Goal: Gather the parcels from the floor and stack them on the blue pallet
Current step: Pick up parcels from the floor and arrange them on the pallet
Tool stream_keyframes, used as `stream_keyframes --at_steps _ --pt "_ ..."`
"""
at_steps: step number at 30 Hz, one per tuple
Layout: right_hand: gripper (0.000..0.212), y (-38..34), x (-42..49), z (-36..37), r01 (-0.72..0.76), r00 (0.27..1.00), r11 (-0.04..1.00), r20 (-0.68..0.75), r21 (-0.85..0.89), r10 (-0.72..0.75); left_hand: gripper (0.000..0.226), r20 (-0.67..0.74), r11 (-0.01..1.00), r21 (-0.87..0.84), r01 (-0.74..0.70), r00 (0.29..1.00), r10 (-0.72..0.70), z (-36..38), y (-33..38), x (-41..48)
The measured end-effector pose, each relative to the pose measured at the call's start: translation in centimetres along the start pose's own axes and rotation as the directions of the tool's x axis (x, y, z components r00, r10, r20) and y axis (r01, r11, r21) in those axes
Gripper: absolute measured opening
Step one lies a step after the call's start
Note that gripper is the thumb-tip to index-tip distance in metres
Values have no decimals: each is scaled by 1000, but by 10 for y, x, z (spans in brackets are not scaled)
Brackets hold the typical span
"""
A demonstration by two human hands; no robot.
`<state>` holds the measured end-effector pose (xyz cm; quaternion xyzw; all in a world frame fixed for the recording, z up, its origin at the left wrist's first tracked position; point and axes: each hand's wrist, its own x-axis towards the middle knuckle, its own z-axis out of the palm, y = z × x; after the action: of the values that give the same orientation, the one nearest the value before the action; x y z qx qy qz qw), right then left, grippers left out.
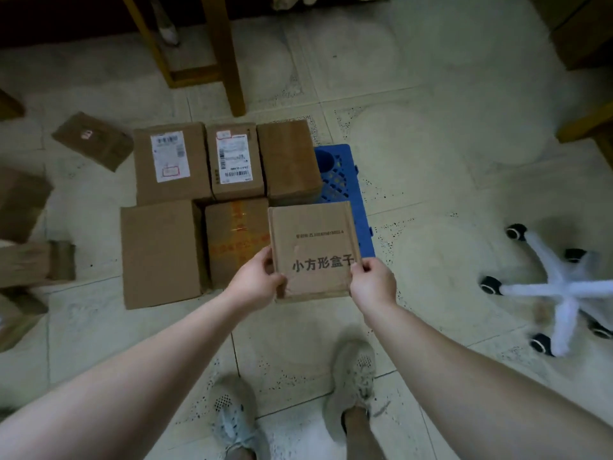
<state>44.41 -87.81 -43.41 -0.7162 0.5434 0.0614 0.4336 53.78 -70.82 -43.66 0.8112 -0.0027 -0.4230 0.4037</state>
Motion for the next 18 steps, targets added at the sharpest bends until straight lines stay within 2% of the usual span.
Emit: stream_keyframes --at_steps 2,5,7,9,12,18 --pt "16 4 20 5 5 1000 999 26 -35 -4 68 -15 998 56 22 1000 -21 7 -3 15" --pt "16 -1 63 15 59 997 995 51 -80 -55 62 -130 994 83 74 990 -63 10 -8 49" --pt "16 -1 100 23 94 994 990 63 -105 -87 60 -207 972 182 150 972 -112 15 -16 79" --pt "13 6 131 32 122 990 984 85 -127 -112 59 -207 913 368 177 973 -105 23 -30 100" --pt "11 25 163 52 123 988 982 108 -142 -108 57 -169 831 536 149 983 -68 38 -61 116" --pt "20 51 188 99 76 986 994 152 -80 -64 72 -205 742 657 130 979 10 59 -106 130"
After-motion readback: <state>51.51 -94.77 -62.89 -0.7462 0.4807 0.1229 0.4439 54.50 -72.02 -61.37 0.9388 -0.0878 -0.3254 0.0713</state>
